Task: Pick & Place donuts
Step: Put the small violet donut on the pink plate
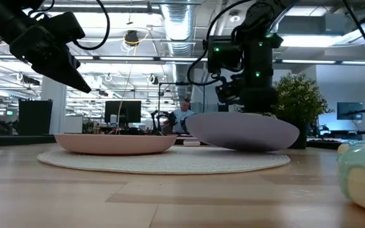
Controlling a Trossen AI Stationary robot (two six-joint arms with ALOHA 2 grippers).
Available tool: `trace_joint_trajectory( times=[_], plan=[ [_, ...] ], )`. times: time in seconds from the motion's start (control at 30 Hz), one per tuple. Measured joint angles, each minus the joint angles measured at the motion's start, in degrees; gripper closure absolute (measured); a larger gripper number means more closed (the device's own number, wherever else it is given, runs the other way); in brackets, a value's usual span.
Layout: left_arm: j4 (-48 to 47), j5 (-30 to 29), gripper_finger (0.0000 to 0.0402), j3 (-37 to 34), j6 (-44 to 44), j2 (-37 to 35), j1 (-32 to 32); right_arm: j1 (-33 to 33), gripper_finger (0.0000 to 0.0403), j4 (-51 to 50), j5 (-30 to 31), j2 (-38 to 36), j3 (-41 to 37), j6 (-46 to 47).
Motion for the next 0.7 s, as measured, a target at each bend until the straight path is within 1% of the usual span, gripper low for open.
trace_joint_trajectory(
  times=[0.23, 0.57, 0.7],
  plan=[
    [-0.03, -0.03, 0.0398, 0.00, 0.26, 0.00, 0.02, 0.04, 0.0117, 1.51, -0.68, -3.38, -0.14, 0.86],
    [-0.03, -0.02, 0.0398, 0.00, 0.37, 0.00, 0.02, 0.94, 0.0117, 2.10, -0.64, -3.30, -0.14, 1.05],
    [-0.03, -0.02, 0.0398, 0.00, 0.37, 0.00, 0.02, 0.92, 0.0131, 2.05, -1.13, -3.30, -0.14, 1.05]
  ],
)
